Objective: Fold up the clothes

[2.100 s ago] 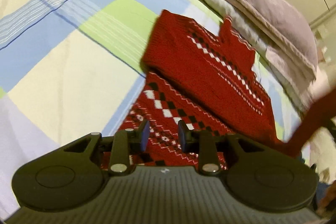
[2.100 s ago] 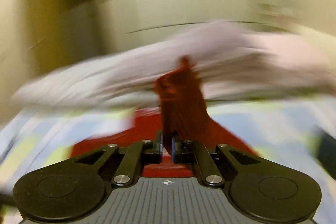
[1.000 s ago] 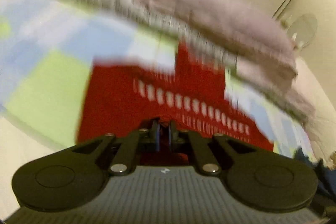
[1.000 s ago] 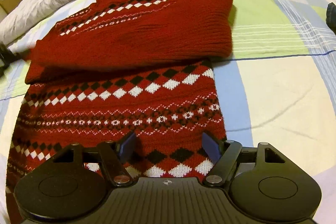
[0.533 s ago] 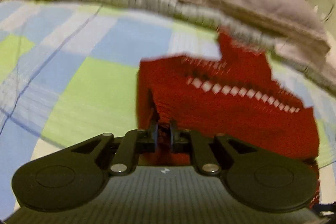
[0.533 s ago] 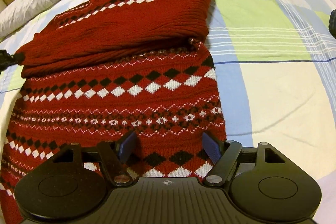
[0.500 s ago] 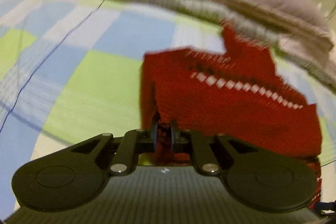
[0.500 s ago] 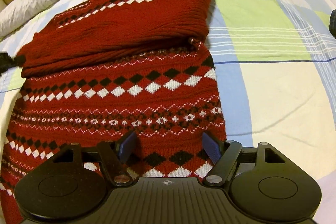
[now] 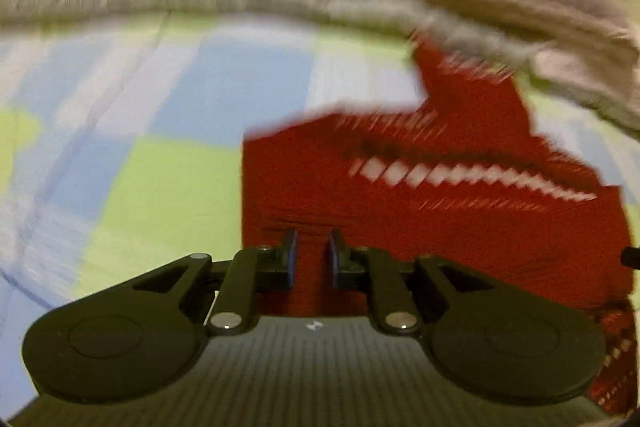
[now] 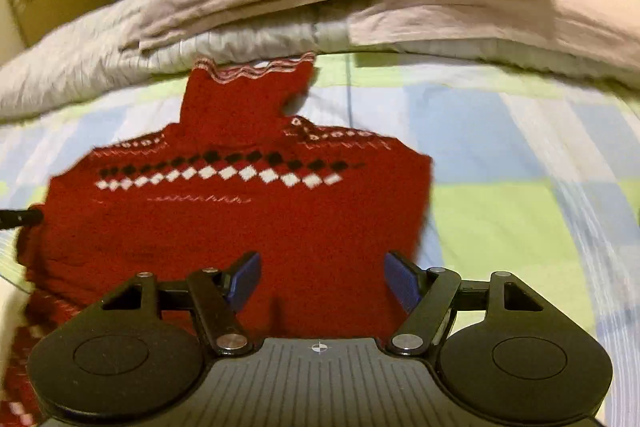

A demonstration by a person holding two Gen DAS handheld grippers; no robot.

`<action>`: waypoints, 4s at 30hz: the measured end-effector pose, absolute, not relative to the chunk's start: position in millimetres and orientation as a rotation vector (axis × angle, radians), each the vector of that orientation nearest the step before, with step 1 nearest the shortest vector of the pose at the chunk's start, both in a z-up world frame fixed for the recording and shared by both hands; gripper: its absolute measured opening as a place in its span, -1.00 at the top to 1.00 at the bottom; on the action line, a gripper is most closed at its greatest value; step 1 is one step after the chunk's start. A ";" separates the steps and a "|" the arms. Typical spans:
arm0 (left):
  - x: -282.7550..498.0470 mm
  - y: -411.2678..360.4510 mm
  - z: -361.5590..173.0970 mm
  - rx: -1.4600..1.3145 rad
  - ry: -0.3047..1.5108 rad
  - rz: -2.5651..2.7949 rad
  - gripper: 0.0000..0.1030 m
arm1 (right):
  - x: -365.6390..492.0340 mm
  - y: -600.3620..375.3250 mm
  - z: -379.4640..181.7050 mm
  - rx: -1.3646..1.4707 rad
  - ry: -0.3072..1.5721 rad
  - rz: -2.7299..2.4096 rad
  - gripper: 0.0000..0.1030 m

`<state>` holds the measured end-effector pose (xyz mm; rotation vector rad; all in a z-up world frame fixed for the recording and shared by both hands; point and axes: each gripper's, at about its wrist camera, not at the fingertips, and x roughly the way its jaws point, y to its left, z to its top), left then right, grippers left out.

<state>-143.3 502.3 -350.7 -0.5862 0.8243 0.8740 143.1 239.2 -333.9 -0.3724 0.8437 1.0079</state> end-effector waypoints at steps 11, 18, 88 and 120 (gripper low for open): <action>-148.4 508.2 -349.6 -0.581 0.787 0.811 0.75 | 151.8 240.9 -355.0 -0.502 0.828 1.089 -0.39; -134.6 526.4 -329.9 -0.600 0.788 0.773 0.74 | 189.0 246.6 -345.5 -0.458 0.982 1.079 -0.38; -130.7 432.1 -364.9 -0.687 0.634 0.595 0.93 | 111.6 233.1 -331.3 -0.259 0.957 1.080 0.83; -348.9 267.3 -316.7 -0.474 0.695 0.443 0.82 | -41.4 -33.4 -293.1 -0.327 0.841 0.961 0.48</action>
